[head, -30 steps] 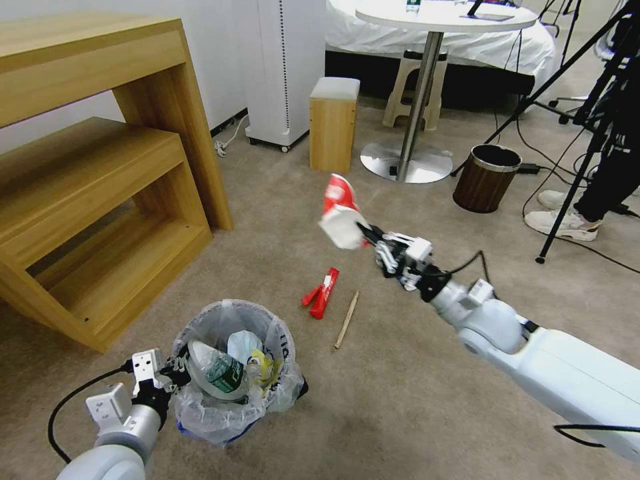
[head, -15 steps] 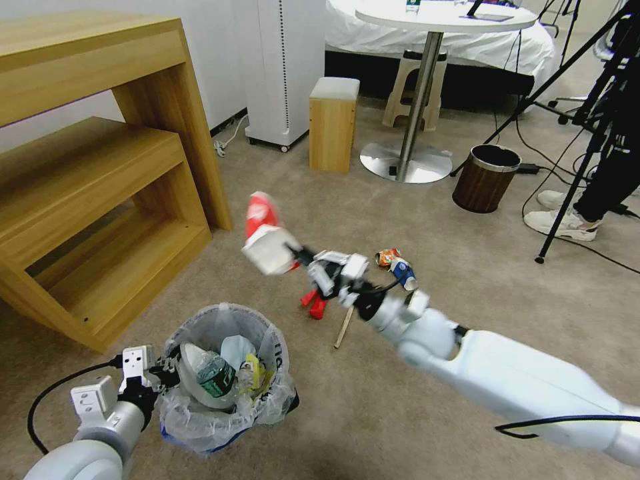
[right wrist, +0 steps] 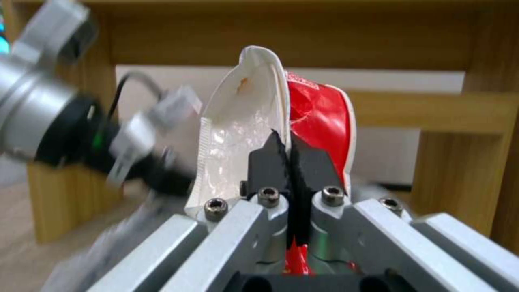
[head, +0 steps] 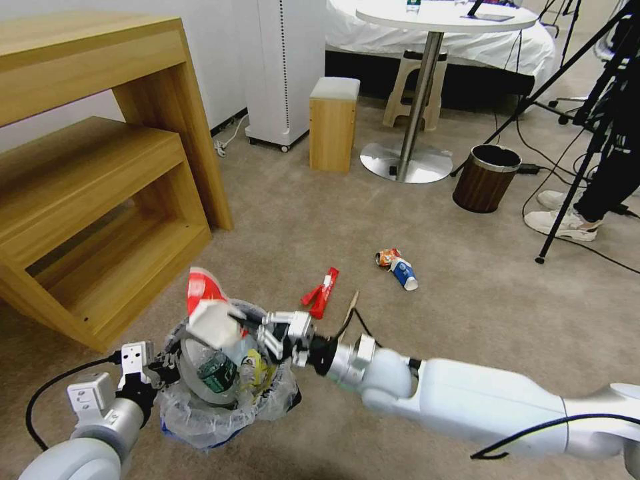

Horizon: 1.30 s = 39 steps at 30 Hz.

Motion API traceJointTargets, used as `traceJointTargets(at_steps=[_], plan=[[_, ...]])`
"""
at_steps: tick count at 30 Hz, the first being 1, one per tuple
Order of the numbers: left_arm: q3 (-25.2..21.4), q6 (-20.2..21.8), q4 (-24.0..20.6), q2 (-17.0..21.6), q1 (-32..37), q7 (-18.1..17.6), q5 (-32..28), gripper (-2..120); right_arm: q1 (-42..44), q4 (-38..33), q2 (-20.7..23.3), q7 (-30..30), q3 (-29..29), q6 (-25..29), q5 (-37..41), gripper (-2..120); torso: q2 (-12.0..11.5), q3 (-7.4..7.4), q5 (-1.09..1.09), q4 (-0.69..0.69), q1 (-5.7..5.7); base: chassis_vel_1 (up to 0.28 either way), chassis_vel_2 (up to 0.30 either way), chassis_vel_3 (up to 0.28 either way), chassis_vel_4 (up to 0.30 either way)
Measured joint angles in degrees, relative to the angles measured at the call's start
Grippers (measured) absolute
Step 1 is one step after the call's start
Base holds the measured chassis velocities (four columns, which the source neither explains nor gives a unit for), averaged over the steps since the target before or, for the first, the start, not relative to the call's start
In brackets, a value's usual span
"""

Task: Pick up the trash bin and place the garbage on the floor into it.

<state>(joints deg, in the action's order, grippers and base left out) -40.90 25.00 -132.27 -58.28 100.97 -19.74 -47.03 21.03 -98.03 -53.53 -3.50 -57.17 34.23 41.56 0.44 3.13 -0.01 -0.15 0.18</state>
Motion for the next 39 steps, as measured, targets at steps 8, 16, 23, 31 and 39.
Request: traceJointTargets(at_steps=[8, 16, 23, 31, 39], plan=[[0.3, -0.2, -0.1, -0.6, -0.1, 0.0, 0.1, 1, 4.1, 2.4, 0.5, 0.2, -0.8, 0.2, -2.4, 0, 0.0, 0.00, 0.01, 0.00, 0.00, 0.000, 0.000, 0.000, 0.000], [0.2, -0.3, 0.1, -0.7, -0.2, 0.0, 0.2, 1, 5.4, 2.4, 1.6, 1.6, 0.5, -0.1, -4.0, 0, 0.0, 0.00, 0.01, 0.00, 0.00, 0.000, 0.000, 0.000, 0.000], [0.9, -0.4, 0.6, -1.4, -0.3, 0.2, 0.8, 1, 6.8, 1.5, 2.7, 2.1, 3.6, -1.1, -4.8, 21, 0.0, 0.00, 0.01, 0.00, 0.00, 0.000, 0.000, 0.000, 0.000], [0.9, -0.4, 0.5, -1.4, -0.2, 0.3, 1.0, 1, 8.2, 0.0, 3.0, 3.8, 6.9, -2.0, -5.3, 51, 0.0, 0.00, 0.01, 0.00, 0.00, 0.000, 0.000, 0.000, 0.000], [1.0, -0.6, 0.9, -1.6, -0.3, 0.4, 1.4, 1, 10.2, -2.5, 2.4, 8.2, 16.3, -4.3, -4.2, 80, 0.0, 0.00, 0.01, 0.01, 0.00, 0.000, 0.000, 0.000, 0.000]])
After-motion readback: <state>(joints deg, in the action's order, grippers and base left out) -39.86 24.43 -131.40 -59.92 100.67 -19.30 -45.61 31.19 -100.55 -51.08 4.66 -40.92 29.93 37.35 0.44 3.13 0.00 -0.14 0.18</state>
